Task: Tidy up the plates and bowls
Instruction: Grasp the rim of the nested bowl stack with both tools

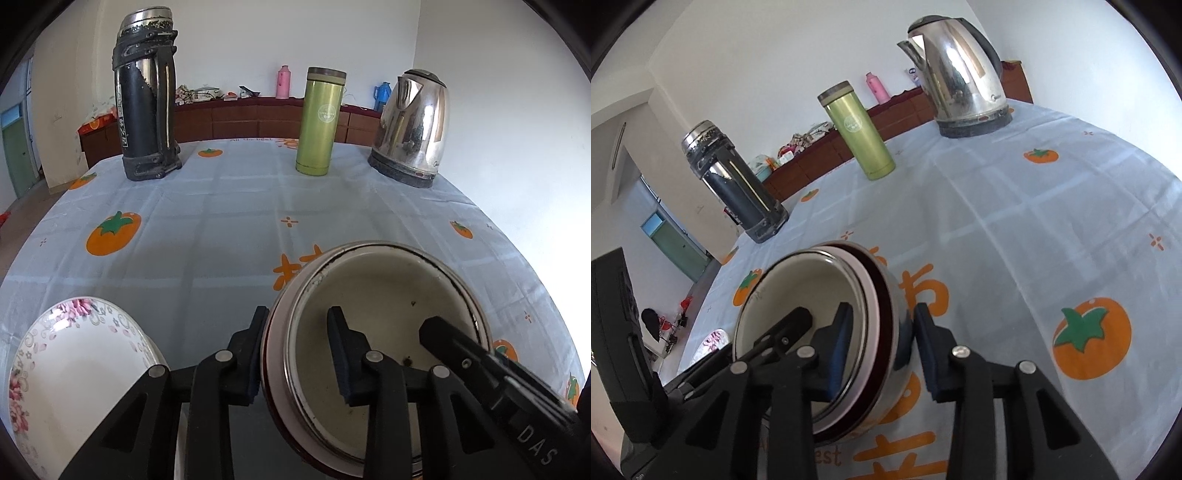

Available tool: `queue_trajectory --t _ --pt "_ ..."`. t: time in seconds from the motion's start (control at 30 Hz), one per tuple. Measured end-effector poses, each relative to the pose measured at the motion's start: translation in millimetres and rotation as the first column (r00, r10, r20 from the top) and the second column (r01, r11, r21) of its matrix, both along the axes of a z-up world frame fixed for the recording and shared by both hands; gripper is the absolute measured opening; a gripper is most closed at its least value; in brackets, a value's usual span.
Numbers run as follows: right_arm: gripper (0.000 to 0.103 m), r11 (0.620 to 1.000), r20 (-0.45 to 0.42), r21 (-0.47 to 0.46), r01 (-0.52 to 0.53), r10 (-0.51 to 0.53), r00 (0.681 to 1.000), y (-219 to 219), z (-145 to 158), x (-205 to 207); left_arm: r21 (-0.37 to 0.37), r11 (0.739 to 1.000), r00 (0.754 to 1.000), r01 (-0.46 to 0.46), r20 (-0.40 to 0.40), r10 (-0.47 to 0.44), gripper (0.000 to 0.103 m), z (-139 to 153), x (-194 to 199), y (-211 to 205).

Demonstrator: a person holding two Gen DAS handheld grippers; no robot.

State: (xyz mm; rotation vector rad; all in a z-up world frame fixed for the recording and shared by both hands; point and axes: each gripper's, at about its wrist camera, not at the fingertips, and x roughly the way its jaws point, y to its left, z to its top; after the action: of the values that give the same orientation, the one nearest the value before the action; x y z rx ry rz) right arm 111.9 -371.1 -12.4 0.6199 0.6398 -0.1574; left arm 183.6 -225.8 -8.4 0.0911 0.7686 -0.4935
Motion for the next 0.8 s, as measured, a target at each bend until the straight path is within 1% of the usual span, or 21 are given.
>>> queue_trajectory --t 0.07,0.23,0.8 --pt "0.036 1.000 0.002 0.003 -0.002 0.002 1.000 0.3 0.3 -0.8 -0.011 1.000 1.000 0.001 0.005 0.000 0.033 3.3 -0.5 1.4" --pt "0.036 1.000 0.018 0.001 0.003 -0.003 1.000 0.0 4.5 -3.9 -0.012 1.000 1.000 0.008 0.026 -0.007 0.033 7.8 -5.0 1.2" --pt "0.035 1.000 0.035 0.002 0.021 -0.021 0.999 0.8 10.2 -12.3 -0.015 1.000 0.999 0.006 0.034 -0.005 0.033 10.5 -10.7 2.8"
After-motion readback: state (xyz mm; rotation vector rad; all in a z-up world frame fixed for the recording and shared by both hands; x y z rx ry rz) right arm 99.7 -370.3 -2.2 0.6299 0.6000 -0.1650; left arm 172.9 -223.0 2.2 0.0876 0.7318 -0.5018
